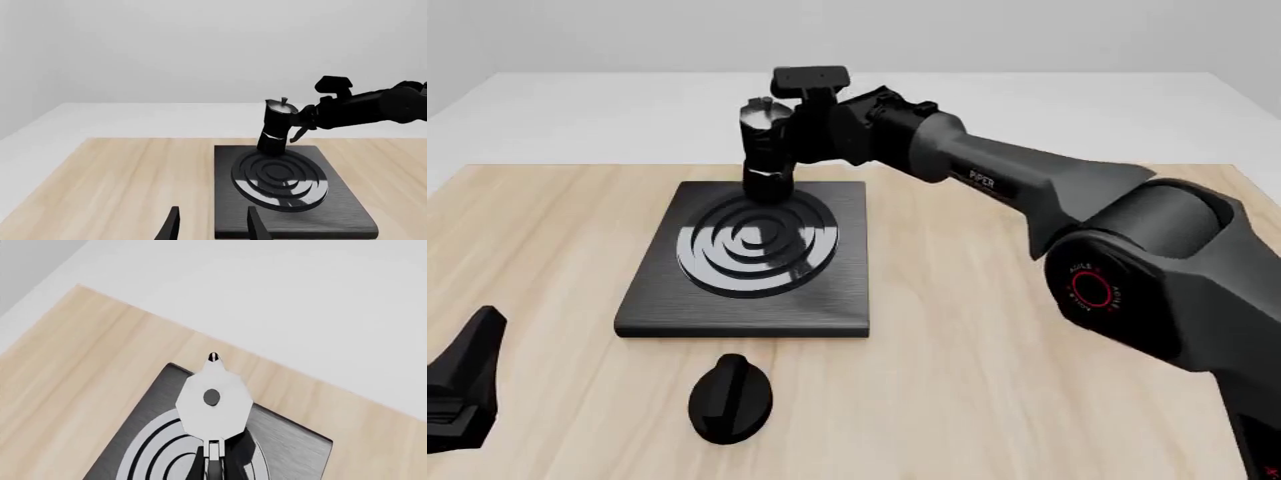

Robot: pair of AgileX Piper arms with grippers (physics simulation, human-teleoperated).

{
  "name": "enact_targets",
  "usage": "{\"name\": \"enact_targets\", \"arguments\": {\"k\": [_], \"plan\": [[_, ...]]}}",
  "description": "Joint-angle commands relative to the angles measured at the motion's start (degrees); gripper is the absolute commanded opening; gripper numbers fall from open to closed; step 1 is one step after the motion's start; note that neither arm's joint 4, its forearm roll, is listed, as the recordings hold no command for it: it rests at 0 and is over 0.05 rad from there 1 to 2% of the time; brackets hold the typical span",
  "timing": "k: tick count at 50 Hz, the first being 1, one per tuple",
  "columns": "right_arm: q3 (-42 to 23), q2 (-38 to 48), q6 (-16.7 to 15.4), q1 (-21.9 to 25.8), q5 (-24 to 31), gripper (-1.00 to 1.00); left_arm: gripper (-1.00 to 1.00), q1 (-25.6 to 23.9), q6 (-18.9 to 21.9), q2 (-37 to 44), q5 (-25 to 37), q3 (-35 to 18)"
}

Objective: Put both moka pots on the stove.

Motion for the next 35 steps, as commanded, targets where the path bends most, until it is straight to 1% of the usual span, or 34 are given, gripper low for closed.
{"name": "enact_targets", "arguments": {"k": [1, 10, 14, 15, 22, 28, 35], "plan": [[3.89, -3.11, -0.12, 0.97, -2.42, -1.0, 1.0, 0.0, -0.01, 0.07, -0.2, 0.12], [3.71, -2.89, -0.51, 0.75, -2.47, -1.0, 1.0, 0.0, -0.01, -0.07, -0.03, 0.09], [5.06, -3.77, -0.44, 1.51, -3.2, -1.0, 1.0, 0.0, -0.02, -0.02, -0.04, 0.08], [5.21, -3.81, -0.3, 1.7, -3.28, 1.0, 1.0, 0.02, -0.01, -0.05, -0.03, 0.08], [5.21, -4.12, 0.71, 1.97, -3.38, 1.0, 1.0, 0.01, -0.01, -0.07, -0.02, 0.08], [5.74, -4.86, 0.36, 2.27, -3.55, 1.0, 1.0, 0.0, -0.02, -0.03, -0.04, 0.08], [6.16, -5.65, 0.7, 1.96, -3.68, 1.0, 1.0, 0.01, 0.0, -0.06, -0.03, 0.08]]}}
